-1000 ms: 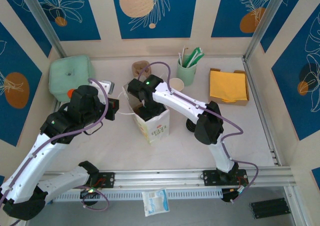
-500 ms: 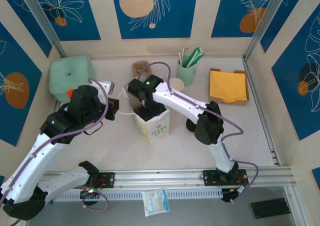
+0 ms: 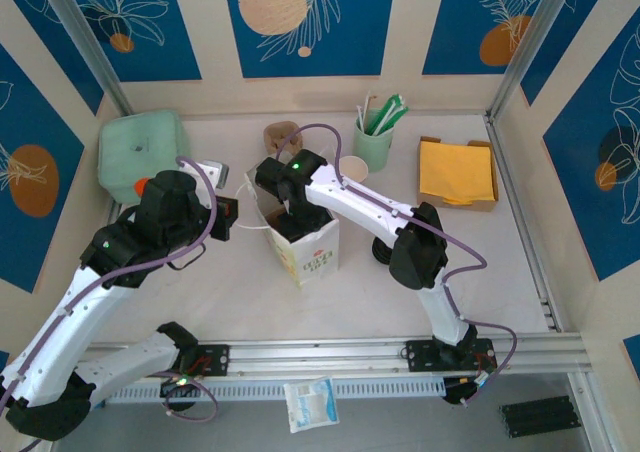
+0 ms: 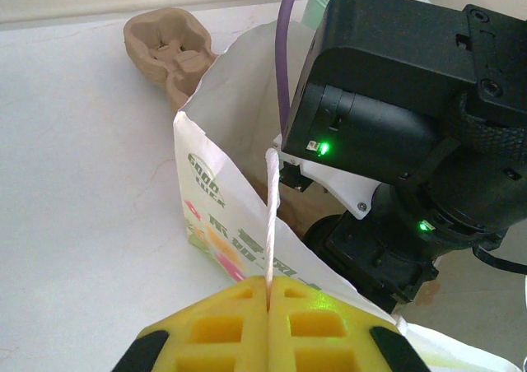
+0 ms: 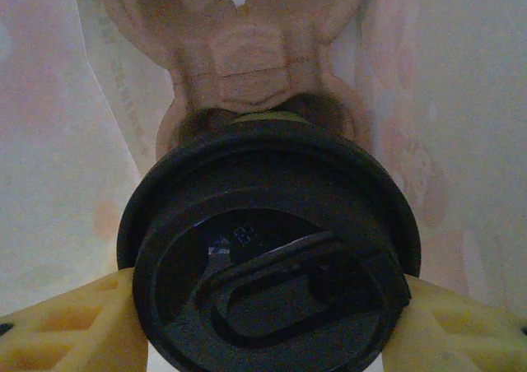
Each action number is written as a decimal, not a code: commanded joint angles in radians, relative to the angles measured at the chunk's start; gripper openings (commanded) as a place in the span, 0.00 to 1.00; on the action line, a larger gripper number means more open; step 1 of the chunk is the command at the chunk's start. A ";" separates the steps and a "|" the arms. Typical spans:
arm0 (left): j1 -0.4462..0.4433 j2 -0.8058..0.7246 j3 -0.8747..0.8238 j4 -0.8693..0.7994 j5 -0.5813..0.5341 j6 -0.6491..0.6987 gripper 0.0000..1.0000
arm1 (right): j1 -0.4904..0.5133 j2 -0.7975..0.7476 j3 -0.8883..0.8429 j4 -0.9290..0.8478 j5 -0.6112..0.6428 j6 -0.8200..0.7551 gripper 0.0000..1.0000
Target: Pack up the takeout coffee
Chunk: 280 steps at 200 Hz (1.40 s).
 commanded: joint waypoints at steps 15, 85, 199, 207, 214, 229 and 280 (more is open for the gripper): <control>0.008 -0.004 0.009 0.014 0.018 -0.015 0.00 | -0.004 0.000 -0.023 0.000 -0.012 -0.005 0.56; 0.008 -0.004 0.008 0.017 0.018 -0.015 0.00 | -0.001 -0.003 -0.022 0.005 -0.010 -0.010 0.56; 0.007 -0.003 0.004 0.020 0.019 -0.017 0.00 | 0.002 -0.006 -0.020 0.019 -0.003 -0.020 0.57; 0.009 -0.003 0.002 0.020 0.019 -0.017 0.00 | 0.004 -0.007 -0.021 0.024 0.002 -0.022 0.56; 0.007 -0.002 0.002 0.020 0.018 -0.018 0.00 | 0.005 -0.007 -0.020 0.024 0.005 -0.022 0.56; 0.007 -0.002 0.002 0.020 0.017 -0.016 0.00 | 0.006 -0.007 -0.018 0.022 0.010 -0.022 0.56; 0.007 0.001 0.003 0.020 0.019 -0.016 0.00 | 0.005 -0.003 -0.015 0.024 0.011 -0.025 0.56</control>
